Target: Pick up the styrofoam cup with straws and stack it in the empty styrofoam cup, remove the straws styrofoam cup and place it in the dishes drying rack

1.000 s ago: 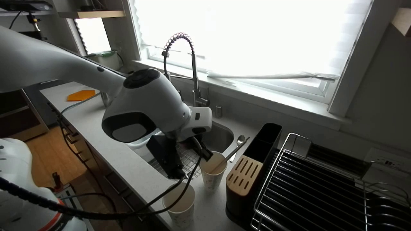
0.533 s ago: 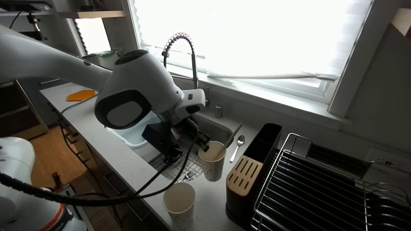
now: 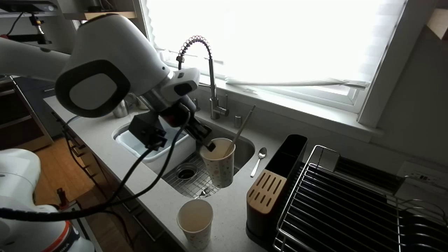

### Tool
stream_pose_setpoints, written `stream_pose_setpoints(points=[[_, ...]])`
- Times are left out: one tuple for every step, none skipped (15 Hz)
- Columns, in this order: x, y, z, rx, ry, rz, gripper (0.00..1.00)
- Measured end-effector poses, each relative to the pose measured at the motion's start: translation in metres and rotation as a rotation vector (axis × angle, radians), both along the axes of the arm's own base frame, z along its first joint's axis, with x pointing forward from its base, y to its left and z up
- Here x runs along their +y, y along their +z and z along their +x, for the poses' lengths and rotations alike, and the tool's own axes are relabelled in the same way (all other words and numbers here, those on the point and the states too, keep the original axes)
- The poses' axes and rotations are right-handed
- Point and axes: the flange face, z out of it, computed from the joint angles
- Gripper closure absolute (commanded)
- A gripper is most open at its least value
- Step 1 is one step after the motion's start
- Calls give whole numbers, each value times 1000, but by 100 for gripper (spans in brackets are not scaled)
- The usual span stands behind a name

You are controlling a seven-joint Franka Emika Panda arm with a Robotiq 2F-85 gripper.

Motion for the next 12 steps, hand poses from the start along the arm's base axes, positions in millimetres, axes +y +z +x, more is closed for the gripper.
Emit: stream_pose_setpoints(points=[[2, 8, -8, -2, -14, 0, 99], [3, 15, -17, -4, -30, 1, 99], [4, 22, -25, -4, -45, 3, 99], [5, 28, -33, -1, -62, 3, 99], [5, 32, -42, 5, -81, 4, 99], [4, 36, -51, 13, -103, 6, 99], [2, 37, -59, 24, -126, 13, 99], [0, 38, -67, 34, -149, 21, 99], [-2, 38, -74, 41, -168, 28, 99], [-4, 38, -81, 45, -188, 36, 99], [-6, 36, -87, 46, -206, 42, 99], [-8, 33, -92, 48, -224, 47, 99]])
